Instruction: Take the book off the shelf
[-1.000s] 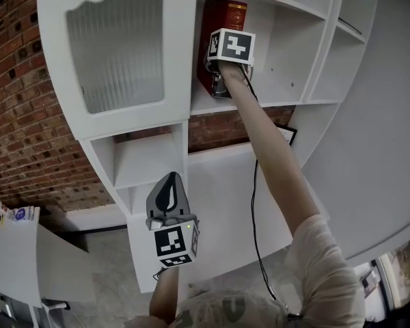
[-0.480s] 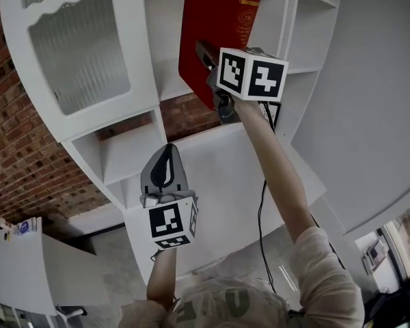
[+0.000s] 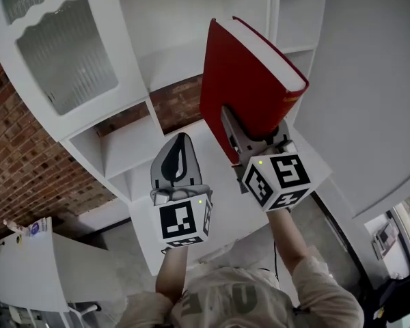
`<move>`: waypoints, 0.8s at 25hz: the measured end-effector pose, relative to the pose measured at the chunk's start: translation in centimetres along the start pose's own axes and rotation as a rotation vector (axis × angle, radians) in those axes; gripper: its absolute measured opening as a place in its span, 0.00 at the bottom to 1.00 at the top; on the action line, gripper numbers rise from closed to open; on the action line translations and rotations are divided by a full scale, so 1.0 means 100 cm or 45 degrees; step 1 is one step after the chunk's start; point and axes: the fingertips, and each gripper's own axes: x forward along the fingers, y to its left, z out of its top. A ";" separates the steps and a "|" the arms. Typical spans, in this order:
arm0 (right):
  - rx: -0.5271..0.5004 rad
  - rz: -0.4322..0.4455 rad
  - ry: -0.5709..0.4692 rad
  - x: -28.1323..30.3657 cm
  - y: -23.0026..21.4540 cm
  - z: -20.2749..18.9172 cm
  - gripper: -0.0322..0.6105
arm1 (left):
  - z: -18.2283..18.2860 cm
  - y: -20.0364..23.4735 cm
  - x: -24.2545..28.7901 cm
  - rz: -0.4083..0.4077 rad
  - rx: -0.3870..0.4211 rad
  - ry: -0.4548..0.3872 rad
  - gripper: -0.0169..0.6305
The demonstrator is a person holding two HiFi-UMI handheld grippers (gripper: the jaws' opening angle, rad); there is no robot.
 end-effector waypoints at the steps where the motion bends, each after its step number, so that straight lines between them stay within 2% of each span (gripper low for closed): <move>1: -0.018 -0.018 0.008 -0.011 0.001 -0.008 0.43 | 0.002 -0.002 -0.003 0.005 0.000 -0.007 0.05; 6: -0.056 -0.048 0.068 -0.047 0.002 -0.035 0.43 | 0.003 -0.006 -0.019 0.020 -0.025 -0.008 0.05; 20: -0.029 0.020 0.113 -0.060 0.012 -0.039 0.43 | 0.014 -0.018 -0.034 0.044 -0.033 -0.041 0.05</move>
